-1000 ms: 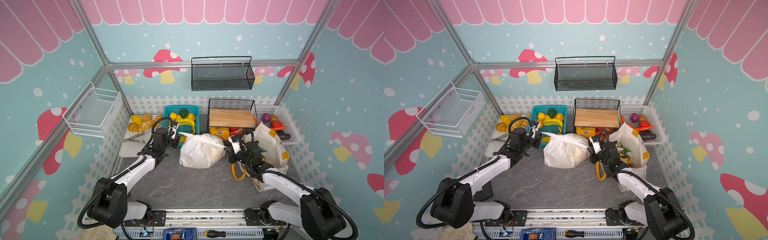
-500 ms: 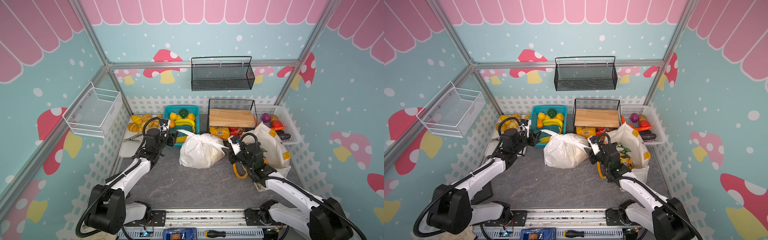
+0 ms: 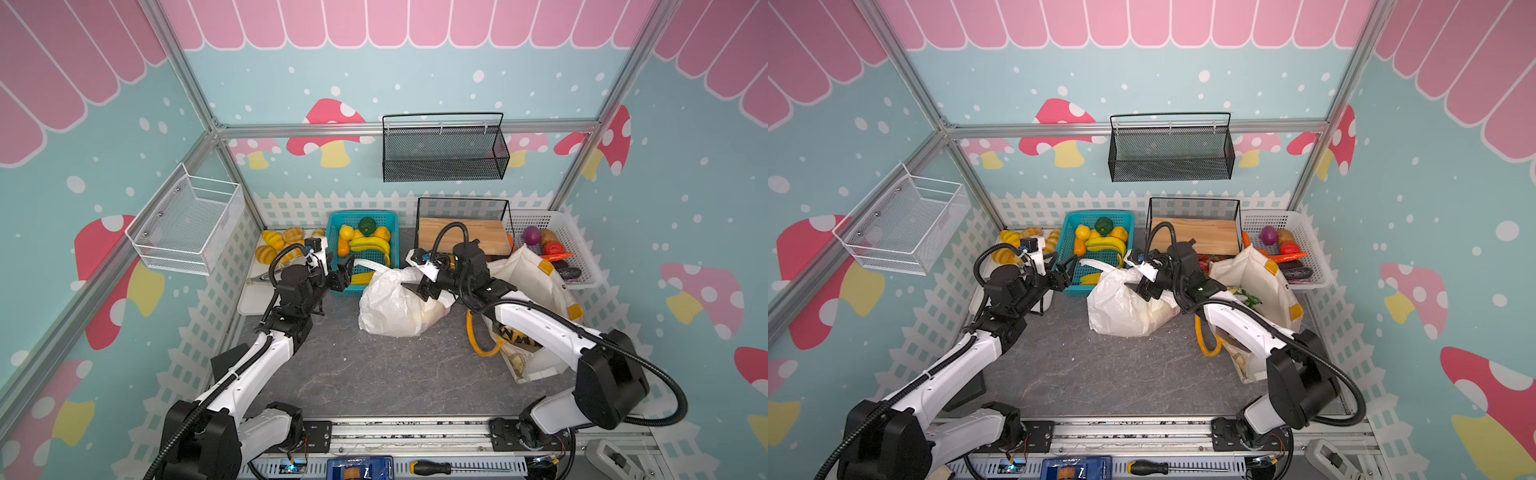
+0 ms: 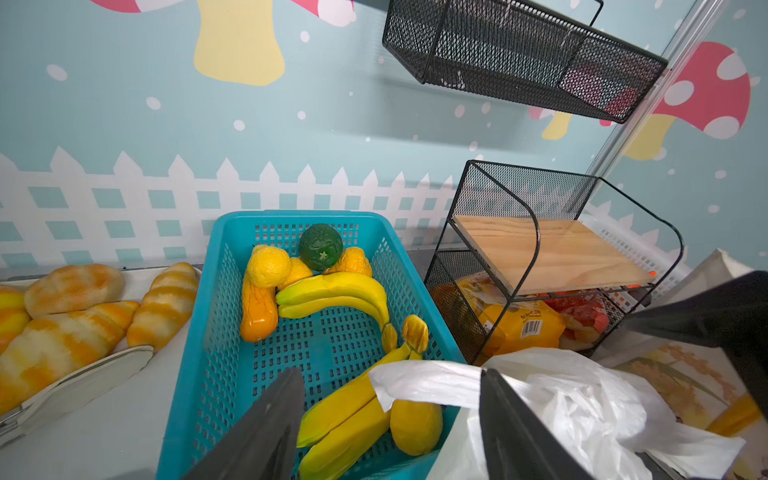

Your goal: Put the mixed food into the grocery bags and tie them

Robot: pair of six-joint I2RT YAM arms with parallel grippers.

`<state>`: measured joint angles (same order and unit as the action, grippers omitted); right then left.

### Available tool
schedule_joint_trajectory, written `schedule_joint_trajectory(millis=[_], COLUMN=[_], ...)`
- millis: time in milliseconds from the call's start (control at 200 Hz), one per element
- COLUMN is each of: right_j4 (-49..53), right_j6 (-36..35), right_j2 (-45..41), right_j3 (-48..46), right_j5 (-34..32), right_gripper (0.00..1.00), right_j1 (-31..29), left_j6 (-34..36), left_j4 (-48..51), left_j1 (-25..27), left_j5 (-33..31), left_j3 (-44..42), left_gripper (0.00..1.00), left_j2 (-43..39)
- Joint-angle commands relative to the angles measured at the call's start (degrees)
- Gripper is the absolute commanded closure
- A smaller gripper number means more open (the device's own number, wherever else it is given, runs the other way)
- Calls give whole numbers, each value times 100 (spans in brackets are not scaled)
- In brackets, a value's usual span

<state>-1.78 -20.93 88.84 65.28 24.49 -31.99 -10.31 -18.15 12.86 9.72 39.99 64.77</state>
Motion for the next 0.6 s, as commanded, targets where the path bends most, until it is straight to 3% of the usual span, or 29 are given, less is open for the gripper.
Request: schedule_joint_trajectory(millis=[0, 135, 235, 475, 595], right_j4=[1021, 1547, 1852, 2126, 2166], right_j6=[-937, -1218, -1354, -1302, -1165], right_j2=[473, 1190, 1590, 1908, 1797], right_j3=[577, 1264, 1613, 1675, 1588], right_j5=[376, 393, 789, 857, 850], right_gripper=[14, 15, 18, 41, 60], right_j1=[-8, 0, 0, 0, 0], left_j6=[-211, -185, -174, -215, -391], left_j4=[-155, -168, -164, -134, -166], left_j1=[-13, -18, -13, -12, -12], left_j5=[99, 119, 144, 240, 343], left_j3=[-78, -129, -139, -123, -116], left_gripper=[31, 31, 32, 32, 32], left_j2=[-162, -202, -193, -193, -218])
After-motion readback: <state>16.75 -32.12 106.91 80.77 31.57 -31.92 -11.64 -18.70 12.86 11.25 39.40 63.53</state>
